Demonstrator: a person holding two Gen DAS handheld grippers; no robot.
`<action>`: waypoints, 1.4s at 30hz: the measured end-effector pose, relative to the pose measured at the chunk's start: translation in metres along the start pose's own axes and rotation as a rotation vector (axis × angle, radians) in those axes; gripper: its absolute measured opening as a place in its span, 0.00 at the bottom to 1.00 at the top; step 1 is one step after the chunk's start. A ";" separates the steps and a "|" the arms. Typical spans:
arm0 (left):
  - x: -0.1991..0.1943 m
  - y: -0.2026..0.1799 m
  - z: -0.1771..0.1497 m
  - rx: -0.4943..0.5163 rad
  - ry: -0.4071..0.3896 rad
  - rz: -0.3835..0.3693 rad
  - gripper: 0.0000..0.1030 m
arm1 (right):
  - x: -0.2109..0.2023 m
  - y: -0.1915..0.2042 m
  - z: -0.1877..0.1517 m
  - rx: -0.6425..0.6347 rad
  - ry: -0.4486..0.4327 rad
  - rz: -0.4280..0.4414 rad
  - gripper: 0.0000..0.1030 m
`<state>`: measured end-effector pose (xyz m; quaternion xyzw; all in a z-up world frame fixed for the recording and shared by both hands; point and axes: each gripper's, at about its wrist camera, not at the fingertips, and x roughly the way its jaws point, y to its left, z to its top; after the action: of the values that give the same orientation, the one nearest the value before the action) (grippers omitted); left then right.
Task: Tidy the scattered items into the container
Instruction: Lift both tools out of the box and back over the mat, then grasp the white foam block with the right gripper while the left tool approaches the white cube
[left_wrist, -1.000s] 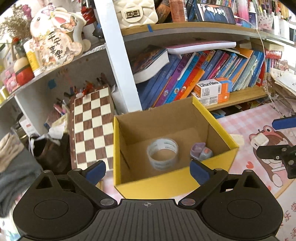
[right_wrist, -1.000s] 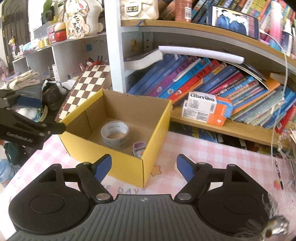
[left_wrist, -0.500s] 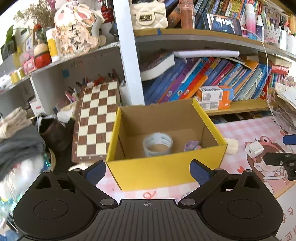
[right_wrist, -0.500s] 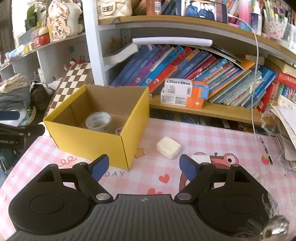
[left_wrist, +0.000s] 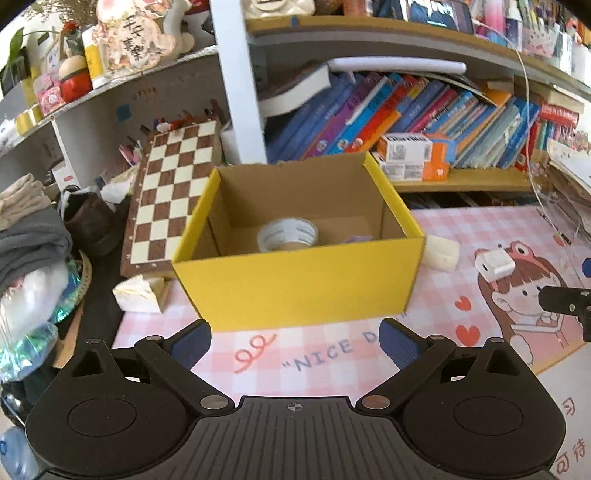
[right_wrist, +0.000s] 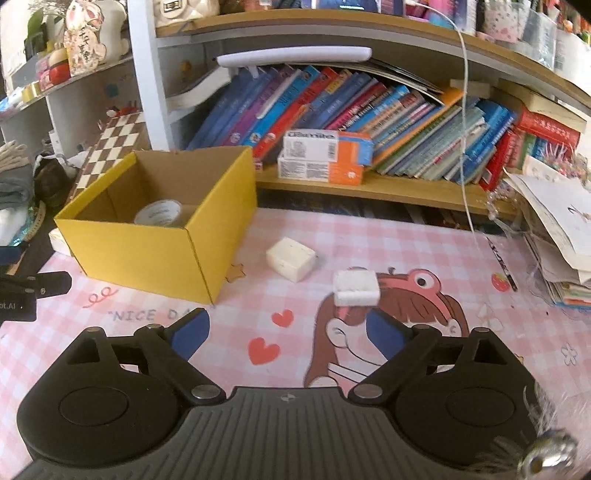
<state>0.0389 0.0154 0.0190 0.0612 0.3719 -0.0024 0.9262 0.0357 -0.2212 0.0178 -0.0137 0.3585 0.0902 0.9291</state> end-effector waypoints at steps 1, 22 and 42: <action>0.000 -0.004 -0.001 0.003 0.004 0.000 0.96 | -0.001 -0.003 -0.002 0.000 0.004 -0.001 0.90; -0.004 -0.083 -0.006 0.062 0.028 -0.041 0.96 | -0.007 -0.053 -0.024 -0.005 0.037 0.015 0.96; 0.022 -0.121 0.009 0.103 0.057 -0.056 0.96 | 0.022 -0.085 -0.021 0.023 0.067 0.023 0.97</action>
<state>0.0553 -0.1046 -0.0034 0.0986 0.3991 -0.0457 0.9104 0.0530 -0.3028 -0.0157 -0.0019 0.3905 0.0964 0.9155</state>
